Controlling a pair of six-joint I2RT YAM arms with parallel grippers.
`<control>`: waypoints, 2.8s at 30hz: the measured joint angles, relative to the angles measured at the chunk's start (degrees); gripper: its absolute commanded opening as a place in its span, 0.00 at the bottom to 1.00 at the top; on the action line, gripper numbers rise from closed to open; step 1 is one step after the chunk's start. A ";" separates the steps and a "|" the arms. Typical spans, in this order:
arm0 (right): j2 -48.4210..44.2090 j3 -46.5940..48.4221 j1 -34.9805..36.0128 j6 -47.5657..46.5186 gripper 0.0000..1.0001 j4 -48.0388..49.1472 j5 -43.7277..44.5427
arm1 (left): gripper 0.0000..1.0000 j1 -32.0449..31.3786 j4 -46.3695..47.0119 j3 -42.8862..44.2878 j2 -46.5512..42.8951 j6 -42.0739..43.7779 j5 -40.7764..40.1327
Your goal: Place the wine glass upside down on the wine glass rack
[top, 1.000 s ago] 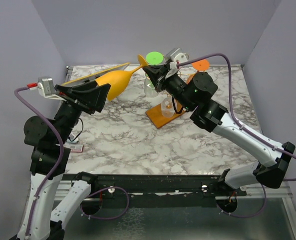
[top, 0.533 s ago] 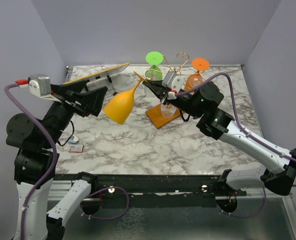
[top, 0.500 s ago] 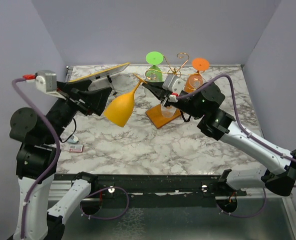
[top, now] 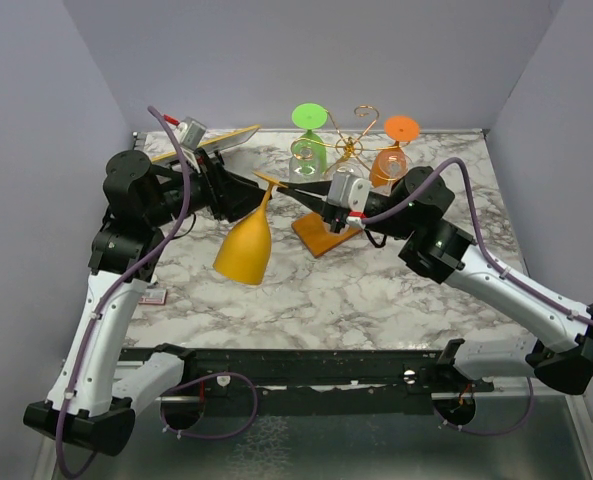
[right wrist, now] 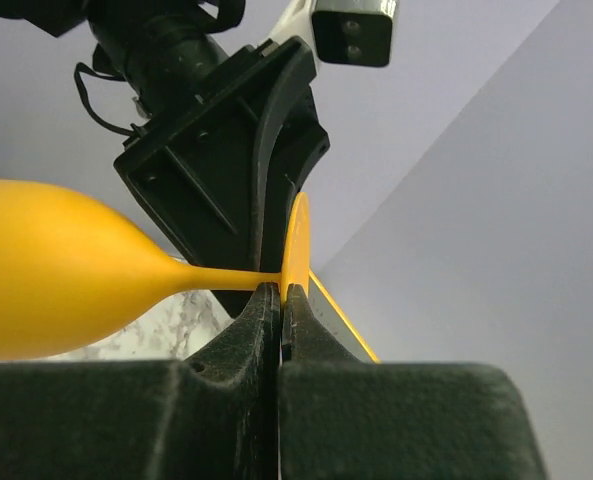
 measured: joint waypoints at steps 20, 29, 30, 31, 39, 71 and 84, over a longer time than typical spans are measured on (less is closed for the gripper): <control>-0.04 0.00 0.09 -4.17 0.01 -2.62 2.58 | 0.76 -0.04 -4.00 0.72 -3.82 1.92 -5.99; 0.76 0.02 0.09 -3.91 0.01 -2.45 1.88 | 0.62 -0.15 0.94 -0.28 -6.58 1.03 0.02; 0.79 0.02 0.09 -3.85 0.01 -2.54 1.31 | 0.58 -0.15 1.25 -0.46 -6.12 0.66 0.50; 0.83 0.09 0.09 -3.78 0.01 -2.73 0.72 | 0.55 -0.15 1.38 -0.61 -5.33 0.28 1.25; 1.97 0.90 0.09 -3.23 0.01 -4.09 -2.32 | 0.36 -0.15 1.55 -4.35 -1.88 -0.59 3.10; 0.92 7.72 0.02 22.49 0.71 -7.15 -2.23 | 0.00 -0.15 20.74 -18.49 -14.82 7.21 5.22; 5.09 21.00 0.00 55.30 0.69 -14.69 2.89 | 0.00 -0.15 32.70 -20.22 -14.36 17.27 2.10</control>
